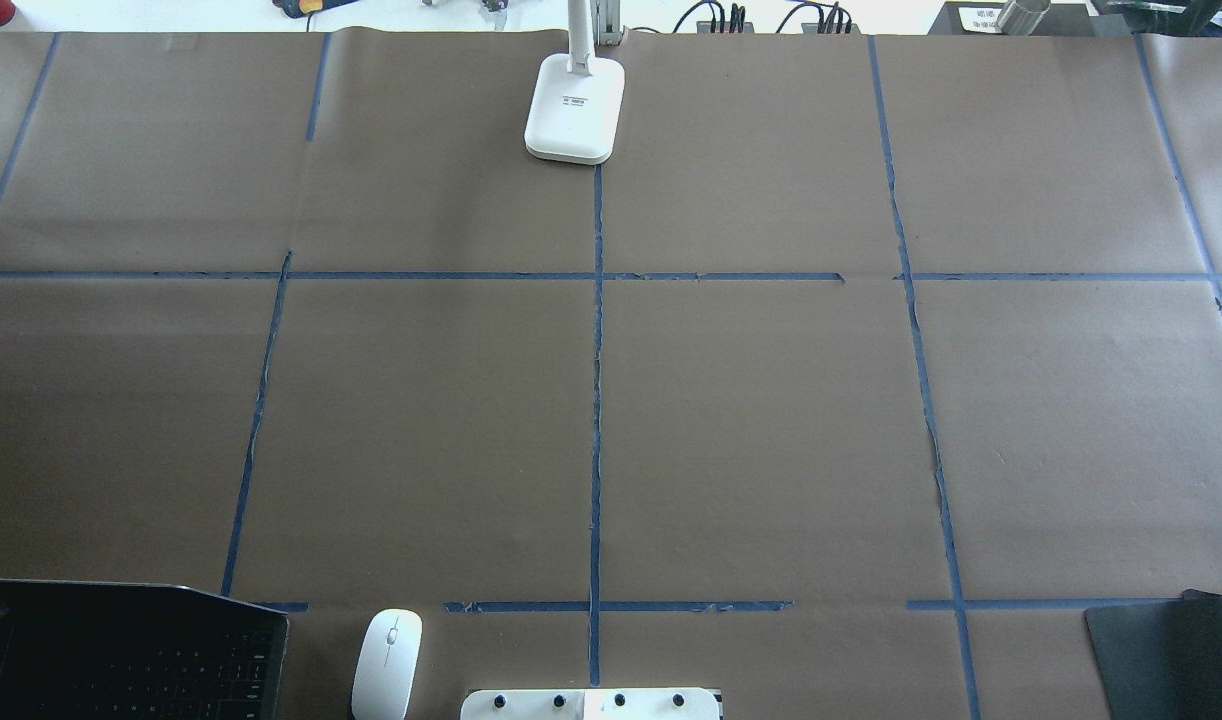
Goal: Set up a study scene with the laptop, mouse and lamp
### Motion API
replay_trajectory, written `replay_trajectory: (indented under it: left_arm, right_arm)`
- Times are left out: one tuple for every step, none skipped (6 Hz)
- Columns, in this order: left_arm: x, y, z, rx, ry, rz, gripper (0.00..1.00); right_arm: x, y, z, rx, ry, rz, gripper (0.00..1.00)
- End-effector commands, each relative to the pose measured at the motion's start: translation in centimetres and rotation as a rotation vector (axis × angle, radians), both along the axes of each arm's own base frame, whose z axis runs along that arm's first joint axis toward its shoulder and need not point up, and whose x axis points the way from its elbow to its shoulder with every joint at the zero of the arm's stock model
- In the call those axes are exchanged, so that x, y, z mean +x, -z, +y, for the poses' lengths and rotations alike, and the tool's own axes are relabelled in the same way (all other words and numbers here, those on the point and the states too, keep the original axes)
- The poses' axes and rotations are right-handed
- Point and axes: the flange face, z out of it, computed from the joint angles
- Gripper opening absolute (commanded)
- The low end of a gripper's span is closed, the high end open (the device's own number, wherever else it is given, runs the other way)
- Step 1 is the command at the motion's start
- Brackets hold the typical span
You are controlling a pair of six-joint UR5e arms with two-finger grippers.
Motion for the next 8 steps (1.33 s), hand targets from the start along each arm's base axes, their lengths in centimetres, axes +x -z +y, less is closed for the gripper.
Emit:
replay_trajectory:
  left_arm:
    - [0.3,0.0,0.0,0.0,-0.007,0.0,1.0]
    - [1.5,-0.3,-0.1,-0.006,-0.039,0.001,1.0]
    - [3.0,0.1,-0.2,0.003,-0.081,-0.001,1.0]
    - [3.2,0.5,-0.3,0.013,-0.085,-0.005,1.0]
    - [3.2,1.2,-0.6,0.02,-0.076,-0.008,1.0]
    - [3.3,2.4,-2.1,0.059,-0.074,0.001,1.0]
    - [3.5,5.0,-4.3,0.121,-0.073,0.008,1.0]
    - [3.6,7.2,-6.1,0.175,-0.075,0.006,1.0]
  right_arm:
    - [-0.1,0.1,-0.1,0.002,0.003,0.0,1.0]
    - [-0.2,0.0,-0.1,0.001,0.005,0.0,1.0]
    - [-0.2,0.1,-0.1,0.002,0.005,0.0,1.0]
    - [-0.2,0.3,-0.1,0.005,0.005,0.0,1.0]
    - [-0.2,0.2,-0.1,0.004,0.005,0.0,1.0]
    - [-0.2,0.3,-0.1,0.007,0.005,0.0,1.0]
    - [-0.2,0.6,-0.2,0.013,0.005,-0.001,1.0]
    - [-0.3,0.7,-0.3,0.045,0.004,-0.02,1.0]
